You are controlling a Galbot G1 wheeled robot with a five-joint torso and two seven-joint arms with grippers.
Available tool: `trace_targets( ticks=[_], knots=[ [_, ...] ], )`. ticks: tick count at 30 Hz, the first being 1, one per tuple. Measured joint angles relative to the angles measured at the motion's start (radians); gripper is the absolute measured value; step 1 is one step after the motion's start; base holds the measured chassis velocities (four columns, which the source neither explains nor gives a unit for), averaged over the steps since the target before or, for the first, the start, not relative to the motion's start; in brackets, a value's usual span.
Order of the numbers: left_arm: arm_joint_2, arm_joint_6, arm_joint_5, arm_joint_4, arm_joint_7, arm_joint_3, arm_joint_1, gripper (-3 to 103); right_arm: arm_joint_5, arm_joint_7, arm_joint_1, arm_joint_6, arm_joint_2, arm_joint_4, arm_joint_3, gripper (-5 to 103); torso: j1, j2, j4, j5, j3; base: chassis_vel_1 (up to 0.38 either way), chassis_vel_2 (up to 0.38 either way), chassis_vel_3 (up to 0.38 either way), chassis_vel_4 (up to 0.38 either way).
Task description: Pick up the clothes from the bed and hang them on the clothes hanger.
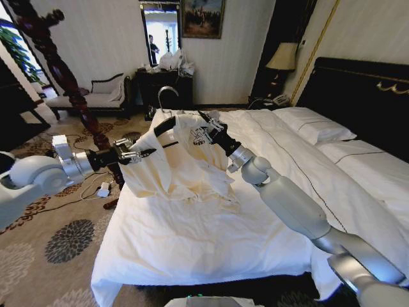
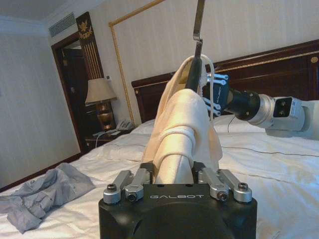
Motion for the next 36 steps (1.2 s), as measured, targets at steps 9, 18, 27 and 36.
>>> trace_targets(
  ticks=[9,18,27,36],
  knots=[
    [-0.003,-0.007,0.01,0.003,-0.005,0.003,0.001,22,0.0,-0.007,0.004,0.0,-0.001,0.007,-0.003,19,0.0,0.0,0.0,0.0001,0.0,0.0,0.0,0.0,0.0],
    [-0.02,-0.023,0.02,0.015,-0.03,0.01,0.002,22,0.001,-0.008,-0.003,-0.001,-0.005,0.012,-0.007,19,0.0,0.0,-0.0001,0.0001,0.0,0.0,0.0,0.0,0.0],
    [-0.031,-0.052,0.039,0.011,-0.036,0.02,0.002,22,0.006,-0.006,-0.014,-0.004,-0.007,0.019,-0.005,20,0.0,0.0,-0.0001,0.0,0.0,0.0,0.0,0.0,0.0],
    [-0.025,-0.056,0.035,-0.008,-0.055,0.013,0.003,22,0.007,-0.003,-0.01,-0.007,-0.006,0.023,-0.011,19,0.0,0.0,-0.0001,0.0,0.0,0.0,0.0,0.0,0.0]
  ],
)
